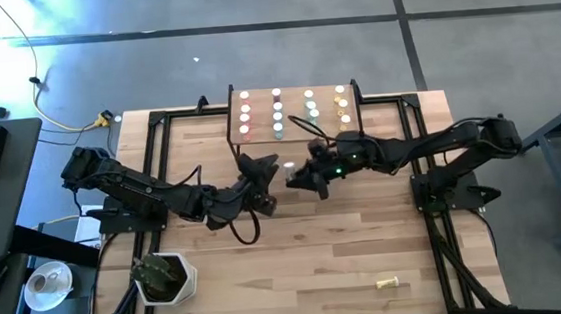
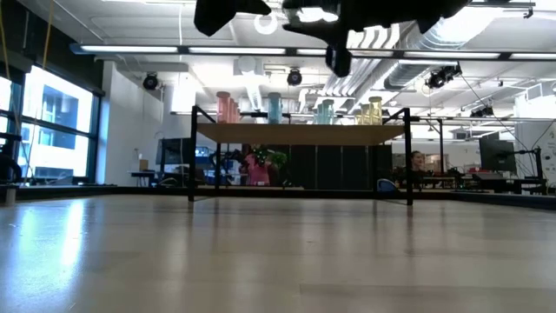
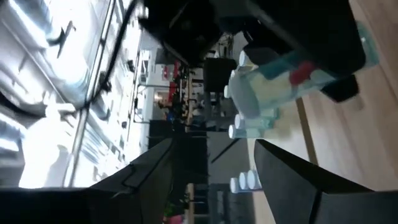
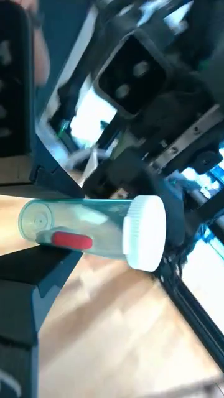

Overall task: Pick and place medicine bottles onto shelf by color
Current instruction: Put the green pill bottle on the shelf aligned with the other green pill bottles

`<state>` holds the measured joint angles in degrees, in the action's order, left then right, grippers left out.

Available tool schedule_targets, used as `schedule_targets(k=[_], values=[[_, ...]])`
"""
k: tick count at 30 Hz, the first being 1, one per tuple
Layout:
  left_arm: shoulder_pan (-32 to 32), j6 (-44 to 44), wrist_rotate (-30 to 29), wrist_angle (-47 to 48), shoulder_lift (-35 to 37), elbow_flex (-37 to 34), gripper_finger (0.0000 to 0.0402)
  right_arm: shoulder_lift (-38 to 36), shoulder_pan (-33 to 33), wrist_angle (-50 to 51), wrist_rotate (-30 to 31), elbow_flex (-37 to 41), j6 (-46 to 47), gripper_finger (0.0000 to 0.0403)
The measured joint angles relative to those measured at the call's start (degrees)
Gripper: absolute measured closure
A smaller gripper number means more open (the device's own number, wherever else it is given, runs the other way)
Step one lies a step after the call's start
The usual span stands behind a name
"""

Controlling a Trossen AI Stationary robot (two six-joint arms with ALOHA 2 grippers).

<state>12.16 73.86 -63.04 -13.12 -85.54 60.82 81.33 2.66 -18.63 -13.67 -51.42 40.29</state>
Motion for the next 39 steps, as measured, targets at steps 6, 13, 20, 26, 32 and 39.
schedule_targets(k=[6, 13, 20, 26, 32, 39], values=[[0.00, -12.21, -1.58, 0.02, 0.00, 0.00, 0.0190, -5.35, 0.39, 7.60, 8.68, 0.00, -15.51, 0.0309], [-0.14, -28.16, 0.69, -0.02, 0.00, 0.00, 0.0190, -9.92, 0.26, 14.04, 16.88, 0.00, -29.88, 0.0309], [-1.86, -44.01, 9.62, 0.22, 0.00, 0.00, 0.0190, -13.45, 0.22, 20.43, 20.35, 0.00, -37.41, 0.0309], [-5.42, -55.50, 20.65, 9.22, 0.00, 3.14, 0.0190, -20.08, 0.23, 24.72, 26.41, 0.00, -40.69, 0.0309], [-9.75, -64.10, 36.23, 18.31, 0.02, 7.93, 0.0190, -27.12, 0.21, 27.65, 28.74, 0.00, -43.37, 0.0309], [-11.47, -65.35, 40.82, 18.54, 0.02, 8.28, 0.0190, -28.83, 0.21, 26.68, 28.50, 3.43, -43.30, 0.0309]])
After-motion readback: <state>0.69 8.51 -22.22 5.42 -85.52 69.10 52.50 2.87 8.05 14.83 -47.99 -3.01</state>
